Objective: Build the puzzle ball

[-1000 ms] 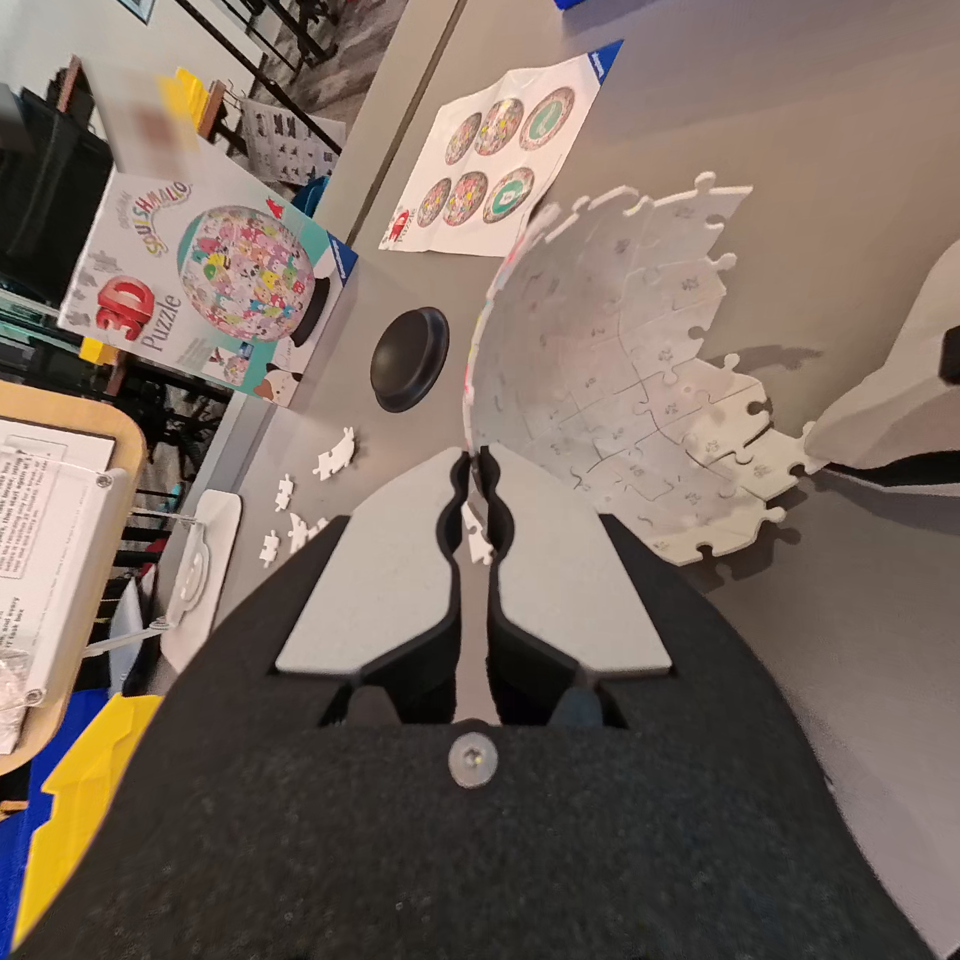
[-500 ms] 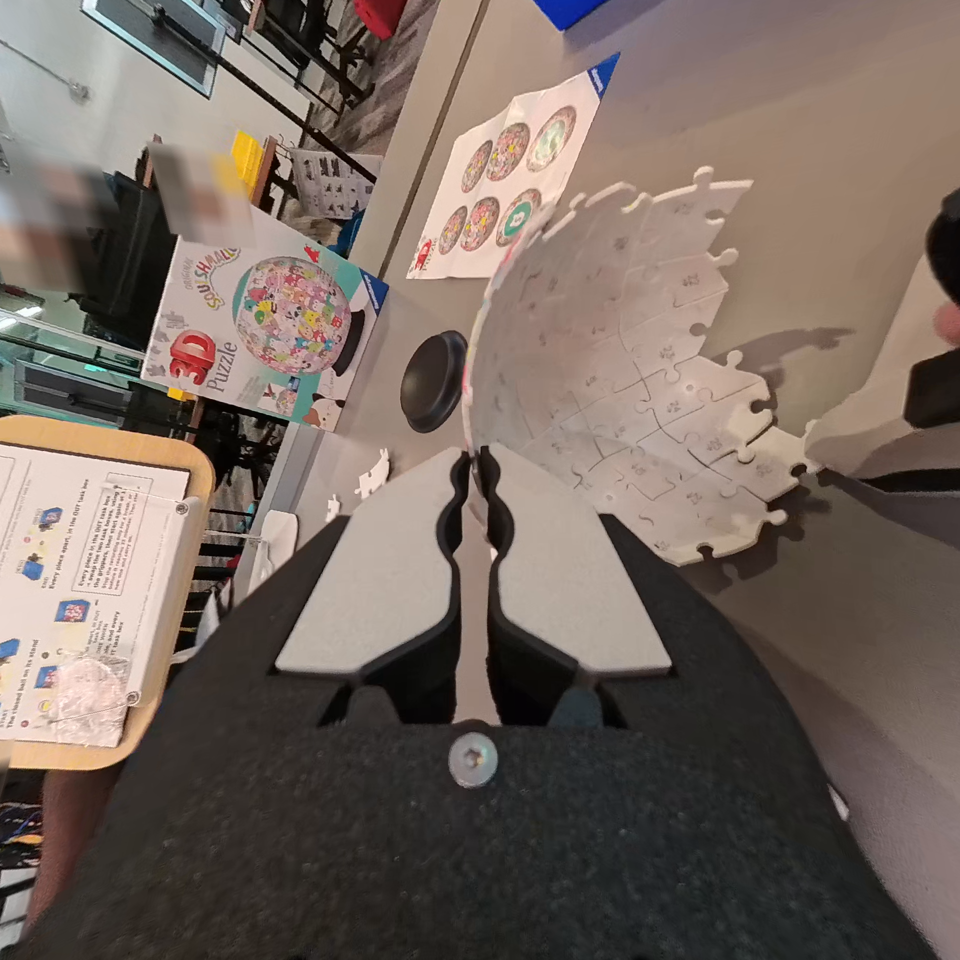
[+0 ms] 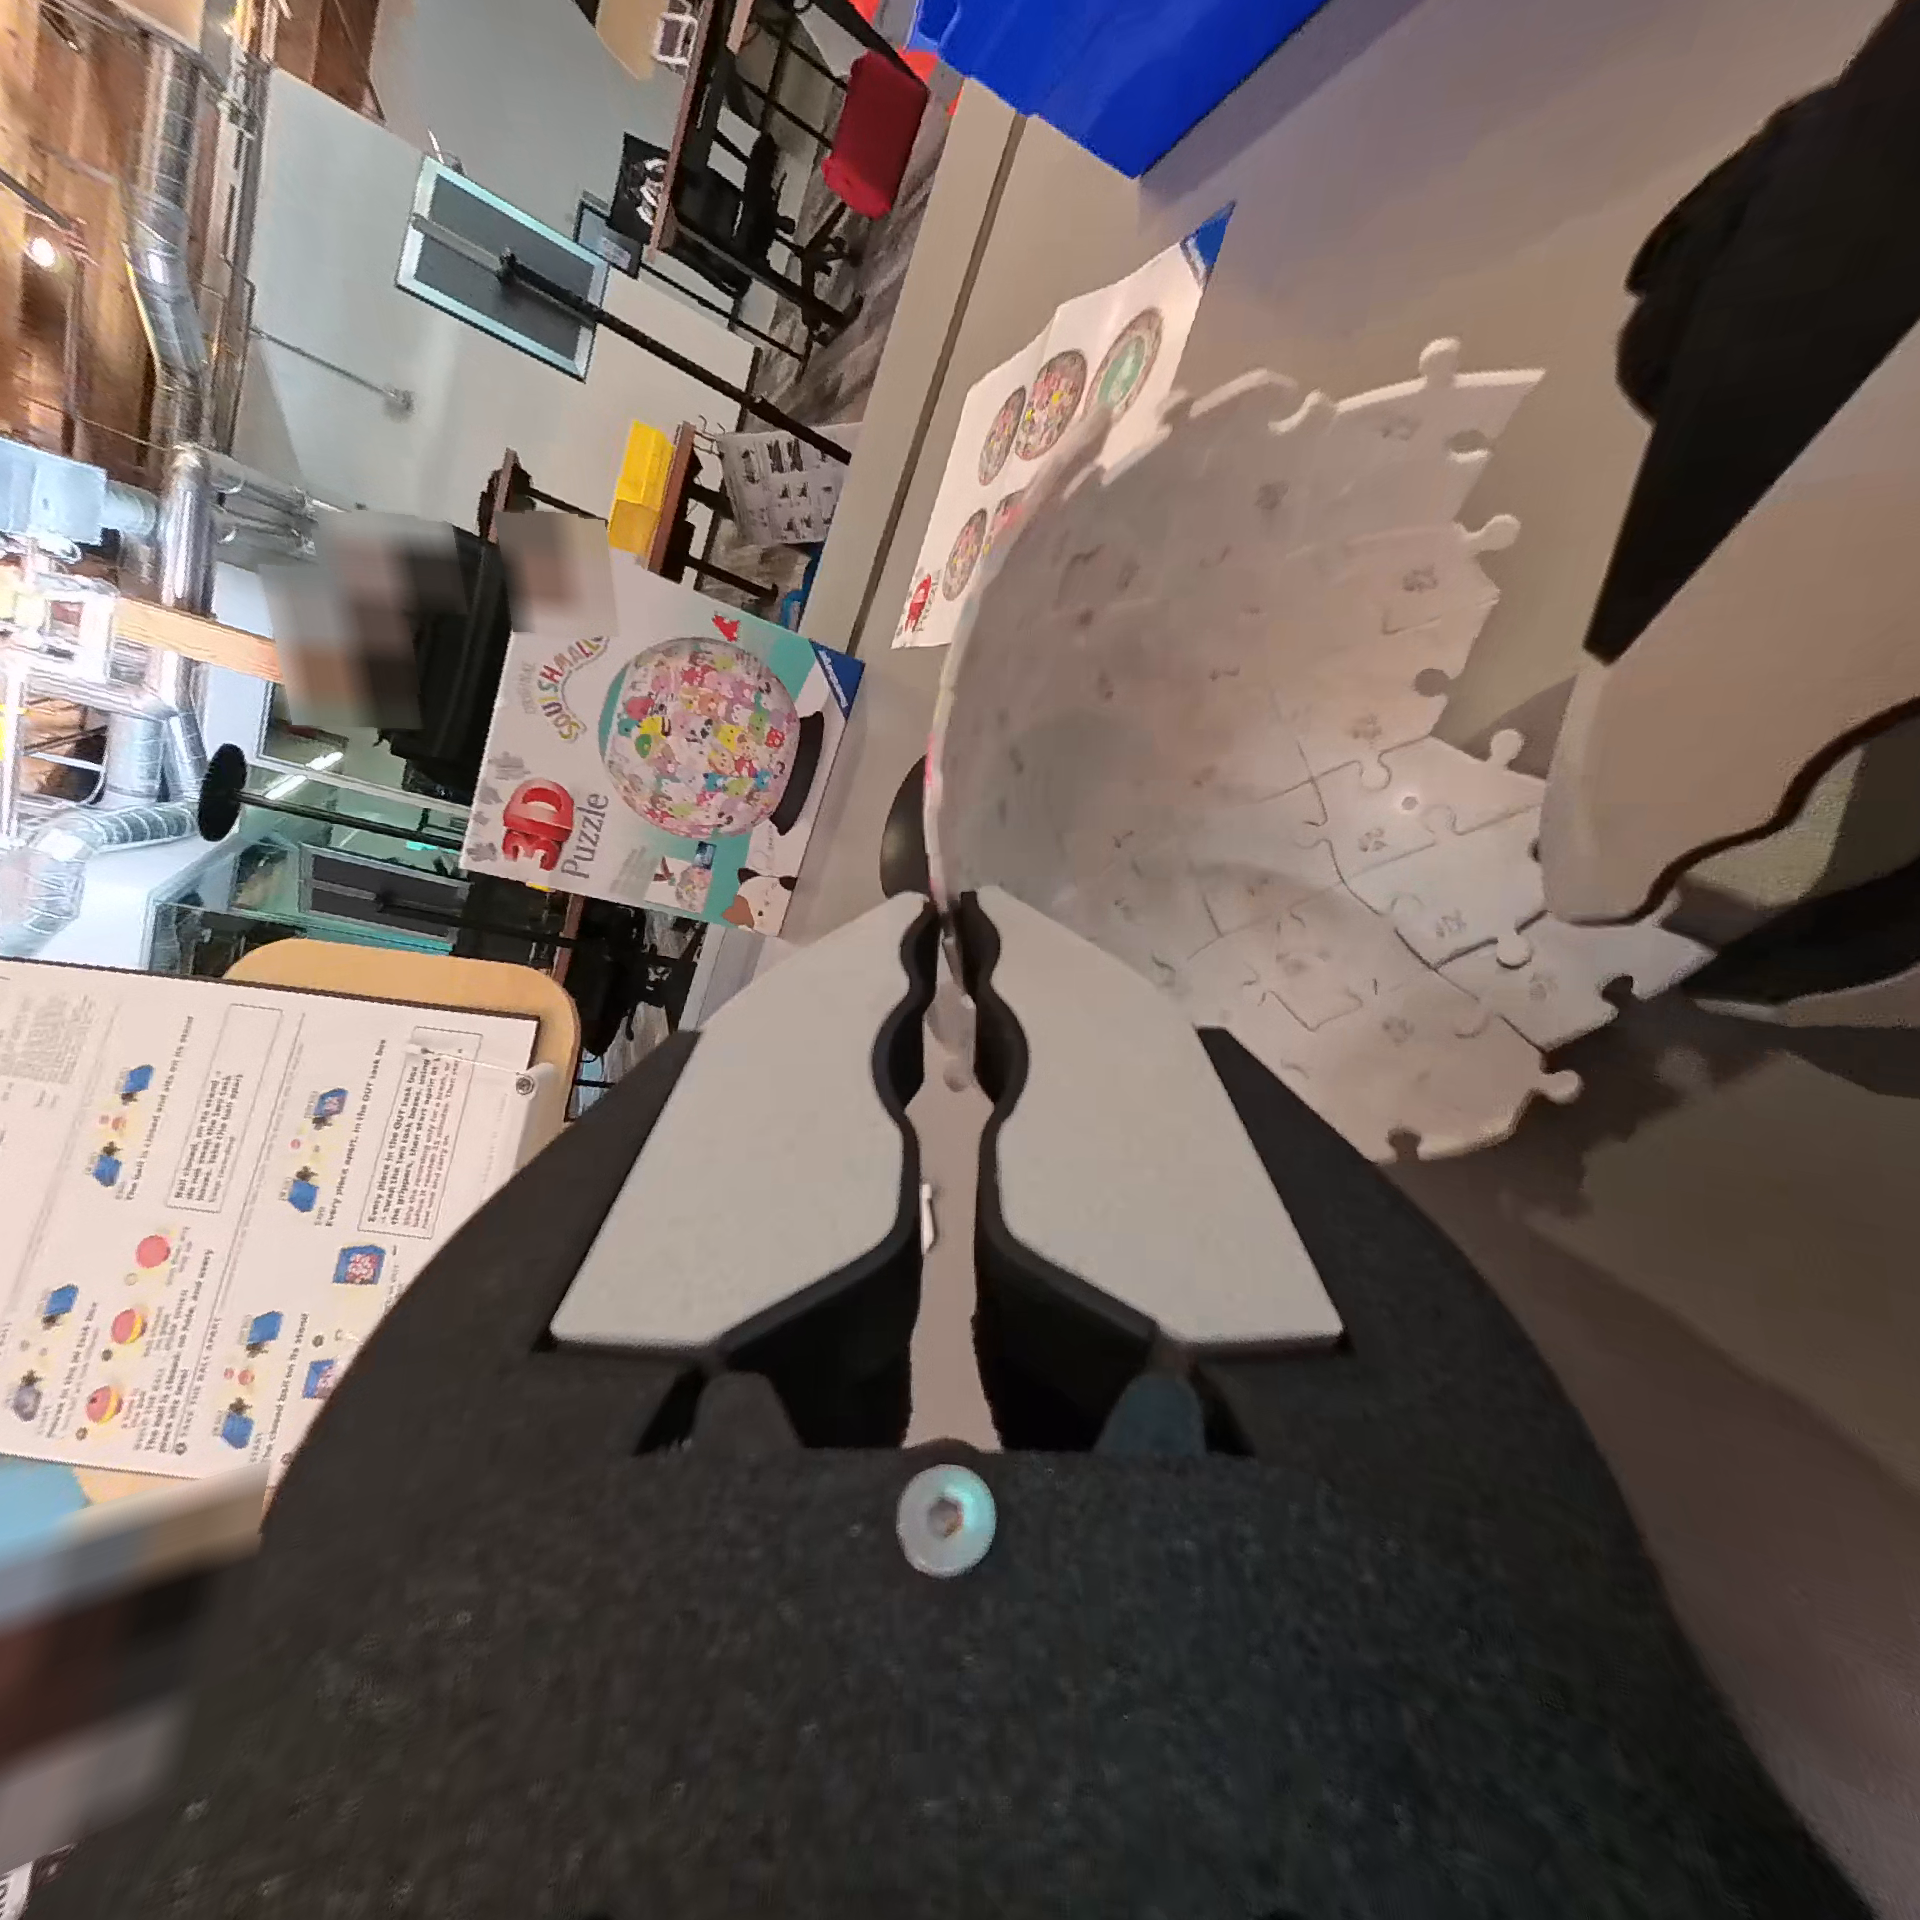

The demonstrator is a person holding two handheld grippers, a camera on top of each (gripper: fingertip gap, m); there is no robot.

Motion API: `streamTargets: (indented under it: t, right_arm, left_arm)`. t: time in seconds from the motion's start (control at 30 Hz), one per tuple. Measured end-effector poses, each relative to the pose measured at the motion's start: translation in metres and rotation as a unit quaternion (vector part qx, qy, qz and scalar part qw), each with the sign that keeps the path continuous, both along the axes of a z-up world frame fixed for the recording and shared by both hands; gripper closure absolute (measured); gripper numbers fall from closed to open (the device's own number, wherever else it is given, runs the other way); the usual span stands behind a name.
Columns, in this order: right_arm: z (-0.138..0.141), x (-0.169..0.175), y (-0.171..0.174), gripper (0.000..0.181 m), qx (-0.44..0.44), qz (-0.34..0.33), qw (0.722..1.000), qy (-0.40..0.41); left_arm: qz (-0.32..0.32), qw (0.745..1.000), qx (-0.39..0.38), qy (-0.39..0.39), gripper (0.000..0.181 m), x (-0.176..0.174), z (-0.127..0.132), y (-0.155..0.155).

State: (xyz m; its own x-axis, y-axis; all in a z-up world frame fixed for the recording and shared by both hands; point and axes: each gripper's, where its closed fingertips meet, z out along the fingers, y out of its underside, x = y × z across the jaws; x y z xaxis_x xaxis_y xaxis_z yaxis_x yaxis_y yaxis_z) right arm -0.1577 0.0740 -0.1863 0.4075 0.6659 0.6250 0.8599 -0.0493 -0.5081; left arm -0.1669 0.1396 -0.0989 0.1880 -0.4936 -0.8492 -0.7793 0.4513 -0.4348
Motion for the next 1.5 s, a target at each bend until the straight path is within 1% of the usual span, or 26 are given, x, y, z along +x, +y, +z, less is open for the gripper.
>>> streamTargets:
  t: [0.07, 0.1, 0.13, 0.2, 0.23, 0.27, 0.33, 0.4, 0.43, 0.5, 0.53, 0.6, 0.7, 0.77, 0.87, 1.1, 1.27, 1.43, 1.5]
  right_arm:
    - [0.002, -0.004, -0.003, 0.167, 0.002, 0.018, 1.0, 0.008]
    - [0.005, -0.007, -0.005, 0.172, 0.01, 0.031, 0.999, 0.014]
    - [0.01, -0.01, -0.008, 0.18, 0.02, 0.05, 0.998, 0.021]
    - [0.023, -0.016, -0.011, 0.181, 0.044, 0.074, 0.995, 0.04]
    - [0.027, -0.015, -0.008, 0.181, 0.05, 0.066, 0.995, 0.052]
    - [0.028, -0.011, -0.001, 0.181, 0.05, 0.043, 0.996, 0.056]
    - [0.027, -0.002, 0.013, 0.181, 0.067, 0.004, 0.997, 0.042]
    - [0.018, 0.002, 0.019, 0.181, 0.051, -0.016, 0.998, 0.019]
    - [0.015, -0.001, 0.019, 0.181, 0.044, -0.012, 0.999, 0.023]
    - [0.011, -0.007, 0.015, 0.181, 0.041, 0.018, 0.999, 0.029]
    - [0.01, -0.007, 0.016, 0.181, 0.052, 0.029, 0.998, 0.022]
    - [0.011, -0.006, 0.022, 0.181, 0.081, 0.031, 0.996, 0.014]
    - [0.012, -0.011, 0.026, 0.181, 0.075, 0.036, 0.996, 0.025]
    - [0.01, -0.009, 0.028, 0.181, 0.063, 0.024, 0.997, 0.026]
    - [0.0, -0.003, 0.028, 0.181, 0.038, 0.008, 0.999, 0.004]
    - [-0.003, -0.002, 0.028, 0.181, 0.023, -0.012, 1.0, 0.001]
    - [-0.004, -0.003, 0.027, 0.181, 0.015, -0.012, 1.0, -0.004]
    - [0.002, -0.004, 0.027, 0.181, 0.07, 0.001, 0.996, -0.051]
    - [0.01, -0.007, 0.023, 0.181, 0.084, 0.004, 0.995, -0.044]
  left_arm:
    - [-0.001, 1.0, 0.006, -0.003, 0.178, 0.001, 0.001, -0.001]
    - [-0.001, 1.0, 0.008, -0.003, 0.178, 0.001, 0.002, -0.001]
    - [-0.001, 1.0, 0.009, -0.003, 0.178, 0.001, 0.002, -0.001]
    - [0.0, 1.0, 0.01, -0.003, 0.178, 0.001, 0.001, 0.0]
    - [0.001, 1.0, 0.01, -0.003, 0.178, 0.0, 0.001, 0.0]
    - [0.003, 1.0, 0.007, -0.004, 0.178, 0.0, 0.001, 0.001]
    - [0.01, 1.0, -0.01, -0.009, 0.178, -0.003, -0.001, 0.005]
    - [0.015, 1.0, -0.017, -0.013, 0.178, -0.005, -0.001, 0.008]
    - [0.015, 1.0, -0.02, -0.015, 0.178, -0.006, -0.001, 0.008]
    - [0.015, 0.999, -0.03, -0.022, 0.178, -0.006, -0.002, 0.009]
    - [0.015, 0.999, -0.039, -0.028, 0.178, -0.007, -0.003, 0.009]
    - [0.014, 0.997, -0.068, -0.043, 0.178, -0.009, -0.004, 0.011]
    - [0.011, 0.994, -0.088, -0.057, 0.179, -0.011, -0.005, 0.013]
    - [0.007, 0.995, -0.084, -0.06, 0.179, -0.012, -0.004, 0.012]
    - [0.004, 0.995, -0.076, -0.06, 0.179, -0.011, -0.003, 0.01]
    - [-0.001, 0.995, -0.074, -0.062, 0.179, -0.007, -0.003, 0.009]
    - [-0.012, 0.995, -0.071, -0.064, 0.179, -0.005, -0.001, 0.006]
    - [-0.007, 0.996, -0.065, -0.057, 0.179, -0.007, -0.003, 0.006]
    - [-0.006, 0.996, -0.068, -0.057, 0.179, -0.008, -0.004, 0.008]
